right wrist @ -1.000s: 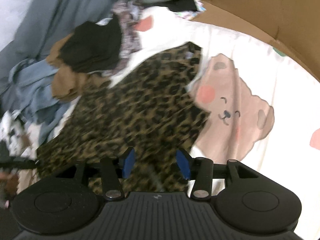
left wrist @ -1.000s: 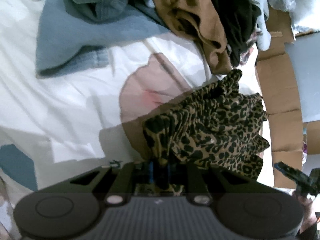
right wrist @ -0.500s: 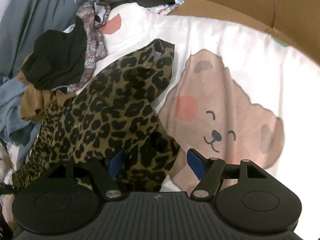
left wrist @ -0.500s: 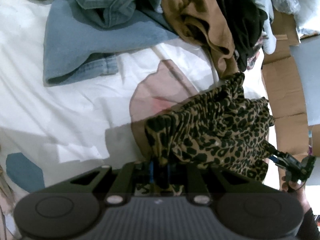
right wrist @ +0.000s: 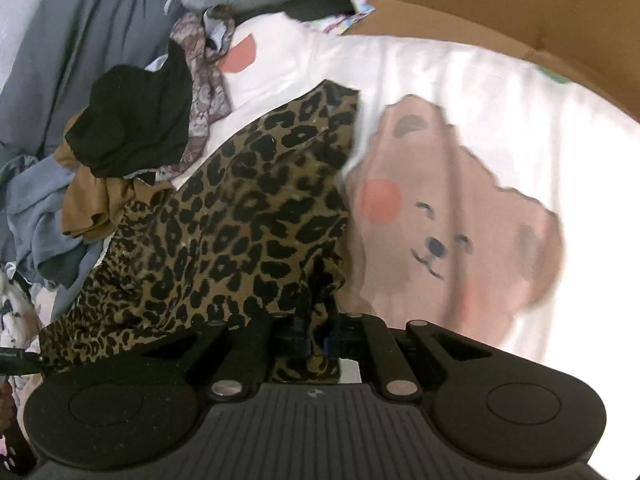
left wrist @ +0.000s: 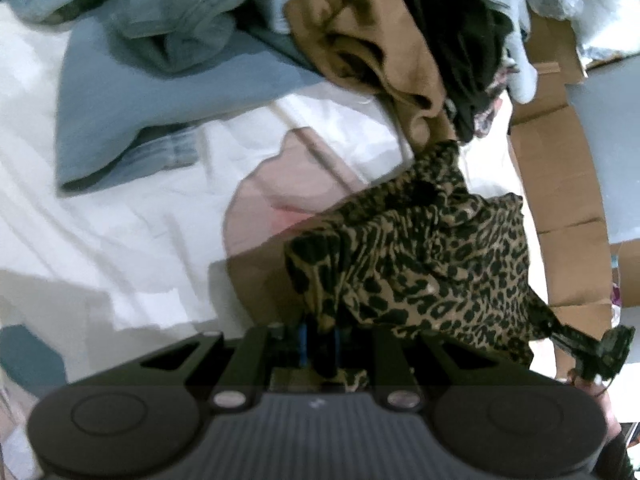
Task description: Fold clothes
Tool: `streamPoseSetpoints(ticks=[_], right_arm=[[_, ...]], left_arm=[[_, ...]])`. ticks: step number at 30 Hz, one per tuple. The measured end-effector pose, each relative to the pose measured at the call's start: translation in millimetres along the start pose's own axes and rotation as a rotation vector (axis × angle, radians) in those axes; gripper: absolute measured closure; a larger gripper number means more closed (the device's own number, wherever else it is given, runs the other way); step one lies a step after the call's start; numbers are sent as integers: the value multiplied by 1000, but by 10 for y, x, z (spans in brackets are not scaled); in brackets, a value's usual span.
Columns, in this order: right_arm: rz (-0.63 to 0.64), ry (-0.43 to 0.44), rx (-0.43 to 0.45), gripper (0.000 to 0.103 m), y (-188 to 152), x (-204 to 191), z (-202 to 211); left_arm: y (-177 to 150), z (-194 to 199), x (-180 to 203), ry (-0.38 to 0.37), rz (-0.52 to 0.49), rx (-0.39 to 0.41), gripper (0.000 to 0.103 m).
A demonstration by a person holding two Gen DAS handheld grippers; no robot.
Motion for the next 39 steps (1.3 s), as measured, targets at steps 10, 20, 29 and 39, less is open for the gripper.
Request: streamPoseSetpoints(ticks=[10, 20, 29, 39], right_arm=[[-141, -77, 78, 100, -741, 266, 896], [-332, -153, 130, 100, -1847, 539, 1587], [-508, -151, 101, 100, -2807, 536, 1761], [-455, -151, 122, 60, -2659, 554, 1830]], left_arm=[[15, -238, 462, -69, -78, -37, 91], [-57, -525, 1002, -102, -222, -105, 91], [-205, -511, 1128, -104, -283, -144, 91], [-193, -358, 822, -41, -233, -143, 91]])
Point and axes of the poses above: each gripper's, at about its wrist camera, not at the fingertips, and z roughly against the way its jaws point, x to its right, y to its top, the point moved 5 cm from there along -z, roughly the way its jaws point, and after that the axes turned 2 degrees about -x, right-handed, at the moved point
